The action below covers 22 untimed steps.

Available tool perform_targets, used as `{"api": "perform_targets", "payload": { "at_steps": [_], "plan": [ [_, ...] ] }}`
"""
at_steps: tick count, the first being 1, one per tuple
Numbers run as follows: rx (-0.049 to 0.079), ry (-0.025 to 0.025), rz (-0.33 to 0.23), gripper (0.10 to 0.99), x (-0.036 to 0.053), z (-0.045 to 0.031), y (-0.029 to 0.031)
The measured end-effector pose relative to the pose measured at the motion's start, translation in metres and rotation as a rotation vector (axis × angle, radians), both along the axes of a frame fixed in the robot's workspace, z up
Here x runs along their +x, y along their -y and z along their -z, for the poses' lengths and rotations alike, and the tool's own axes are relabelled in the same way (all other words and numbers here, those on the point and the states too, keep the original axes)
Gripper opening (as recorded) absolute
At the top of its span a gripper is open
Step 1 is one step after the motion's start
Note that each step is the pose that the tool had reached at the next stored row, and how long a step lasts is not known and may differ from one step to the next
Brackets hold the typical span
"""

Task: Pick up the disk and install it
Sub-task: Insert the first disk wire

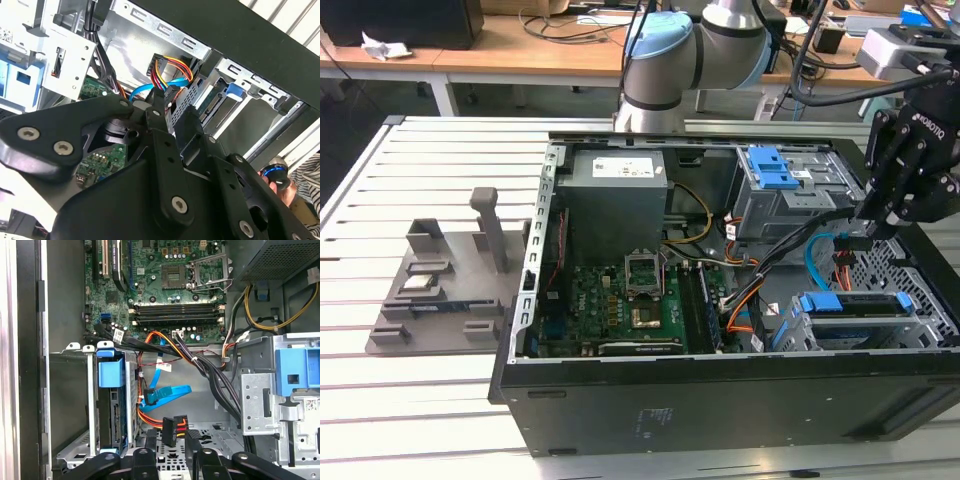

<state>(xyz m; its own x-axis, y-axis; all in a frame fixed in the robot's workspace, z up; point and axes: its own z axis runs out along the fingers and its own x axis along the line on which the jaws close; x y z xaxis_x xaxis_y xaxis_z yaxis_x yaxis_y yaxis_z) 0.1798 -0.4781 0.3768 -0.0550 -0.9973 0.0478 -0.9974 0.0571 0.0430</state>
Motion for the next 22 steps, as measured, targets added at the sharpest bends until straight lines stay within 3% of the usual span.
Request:
{"api": "perform_targets", "payload": {
  "at_steps": [11, 22],
  "plan": [
    [0.0, 0.0, 0.0, 0.361, -0.0008, 0.0062, 0.0],
    [0.0, 0.0, 0.0, 0.361, -0.0008, 0.0173, -0.0001]
  ]
}}
